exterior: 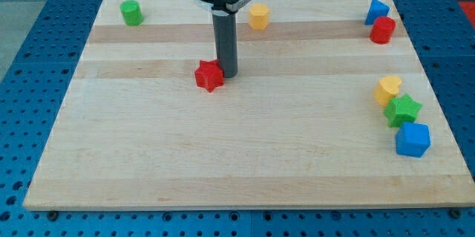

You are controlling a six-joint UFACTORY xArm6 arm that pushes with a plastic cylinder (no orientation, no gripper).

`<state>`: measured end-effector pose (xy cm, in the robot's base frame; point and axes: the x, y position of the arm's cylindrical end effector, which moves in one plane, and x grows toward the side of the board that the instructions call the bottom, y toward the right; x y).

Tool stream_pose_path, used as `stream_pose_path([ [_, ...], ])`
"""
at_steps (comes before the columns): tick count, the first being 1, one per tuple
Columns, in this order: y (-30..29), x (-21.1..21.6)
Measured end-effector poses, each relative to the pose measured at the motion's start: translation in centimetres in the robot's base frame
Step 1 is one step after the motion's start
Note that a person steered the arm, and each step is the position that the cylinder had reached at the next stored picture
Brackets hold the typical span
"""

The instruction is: Slide the red star towards center left

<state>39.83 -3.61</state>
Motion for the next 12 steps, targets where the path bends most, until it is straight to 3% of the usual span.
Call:
stream_pose_path([
  [6, -1.3, 0.5],
  [12, -5.1, 4.7],
])
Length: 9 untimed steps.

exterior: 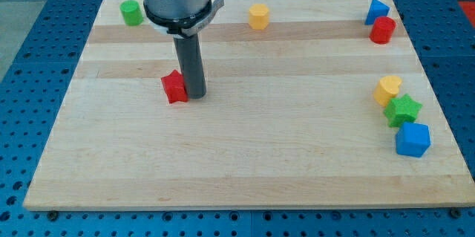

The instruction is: Slide the red star towards center left

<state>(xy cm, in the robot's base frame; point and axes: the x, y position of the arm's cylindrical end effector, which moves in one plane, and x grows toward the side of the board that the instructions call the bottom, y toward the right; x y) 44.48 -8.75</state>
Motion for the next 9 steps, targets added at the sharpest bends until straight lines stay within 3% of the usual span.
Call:
stream_pose_path([
  [9, -4.4, -0.1],
])
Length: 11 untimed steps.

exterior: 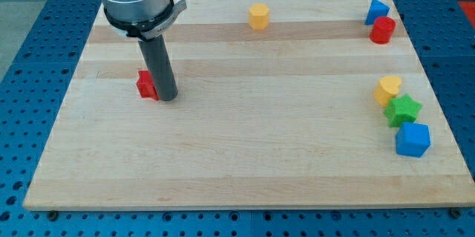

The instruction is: Slide the red star towards center left

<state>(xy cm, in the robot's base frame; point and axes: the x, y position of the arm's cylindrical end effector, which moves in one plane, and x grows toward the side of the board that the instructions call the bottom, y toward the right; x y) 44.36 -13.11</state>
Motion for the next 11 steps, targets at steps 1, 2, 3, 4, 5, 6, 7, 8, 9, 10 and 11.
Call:
stream_pose_path([
  [1, 0.0, -0.7],
  [2, 0.0, -1.2],
  [3, 0.0, -1.7],
  [4, 0.0, -2.3],
  [5, -0.7, -2.8],
  [6, -2.1, -3.0],
  [7, -3.5, -3.0],
  [8, -4.5, -3.0],
  [9, -4.7, -3.0],
  [10, -5.2, -3.0],
  [11, -6.0, -3.0],
])
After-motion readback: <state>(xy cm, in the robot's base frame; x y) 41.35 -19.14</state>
